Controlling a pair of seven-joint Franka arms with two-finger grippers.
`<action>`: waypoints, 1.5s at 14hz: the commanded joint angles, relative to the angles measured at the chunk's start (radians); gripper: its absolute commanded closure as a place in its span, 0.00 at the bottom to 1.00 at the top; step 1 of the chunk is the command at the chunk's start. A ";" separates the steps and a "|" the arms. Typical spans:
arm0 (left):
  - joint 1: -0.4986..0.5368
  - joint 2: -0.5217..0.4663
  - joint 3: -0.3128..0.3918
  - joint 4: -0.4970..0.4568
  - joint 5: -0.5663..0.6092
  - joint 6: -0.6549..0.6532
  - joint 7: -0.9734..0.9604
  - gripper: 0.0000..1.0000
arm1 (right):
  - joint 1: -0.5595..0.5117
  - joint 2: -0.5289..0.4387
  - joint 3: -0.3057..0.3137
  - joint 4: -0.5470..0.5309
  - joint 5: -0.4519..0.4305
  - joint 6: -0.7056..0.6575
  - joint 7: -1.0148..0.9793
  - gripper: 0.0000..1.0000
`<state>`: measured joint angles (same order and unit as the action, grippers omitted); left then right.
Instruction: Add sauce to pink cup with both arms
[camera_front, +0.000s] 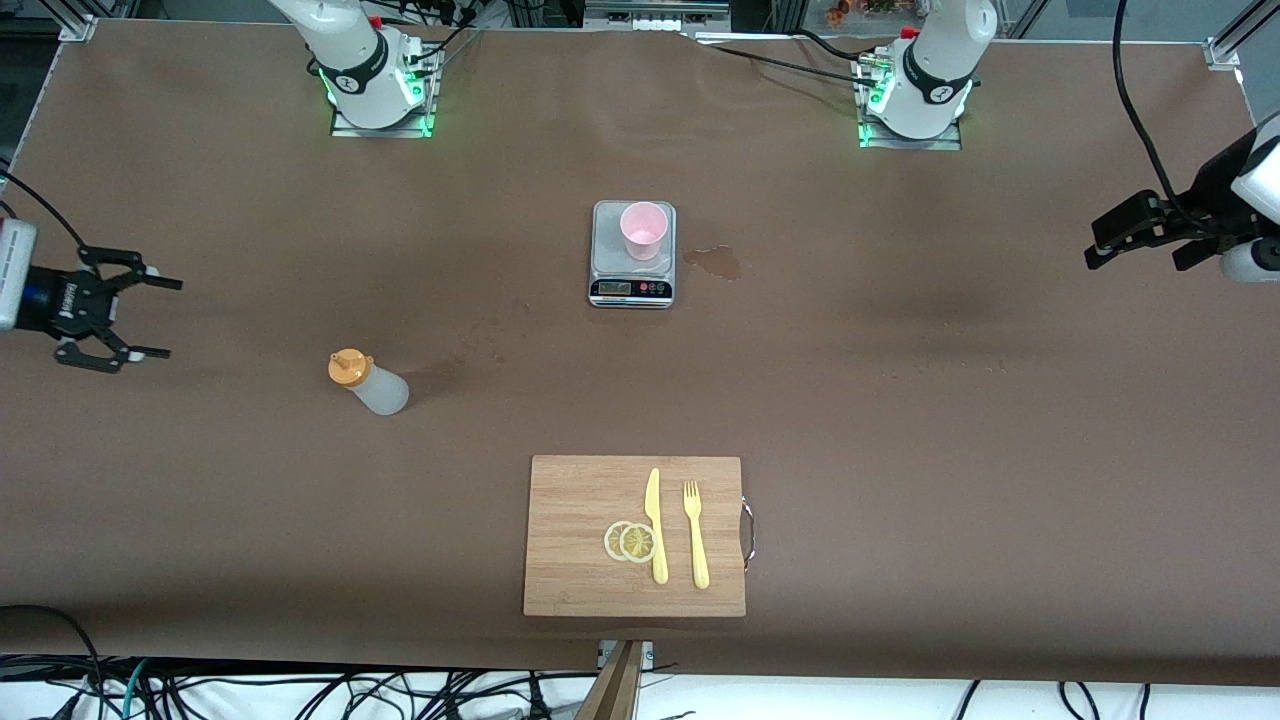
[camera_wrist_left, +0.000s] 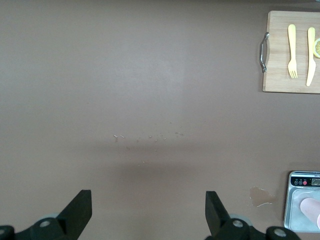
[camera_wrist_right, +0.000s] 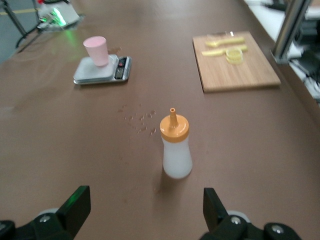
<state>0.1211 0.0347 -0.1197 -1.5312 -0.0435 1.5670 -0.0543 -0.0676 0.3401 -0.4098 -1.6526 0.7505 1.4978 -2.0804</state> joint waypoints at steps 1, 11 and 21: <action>0.028 0.008 -0.005 0.028 0.001 -0.010 0.013 0.00 | 0.061 -0.157 0.026 -0.067 -0.205 0.111 0.308 0.00; 0.020 0.008 -0.015 0.026 -0.002 -0.015 0.008 0.00 | 0.249 -0.477 0.213 -0.072 -0.683 0.072 1.564 0.00; 0.014 0.005 -0.038 0.026 -0.007 -0.028 0.010 0.00 | 0.298 -0.477 0.223 0.017 -0.777 0.012 1.858 0.00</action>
<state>0.1373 0.0348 -0.1570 -1.5305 -0.0436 1.5644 -0.0543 0.2208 -0.1318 -0.1844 -1.6663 -0.0055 1.5293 -0.2448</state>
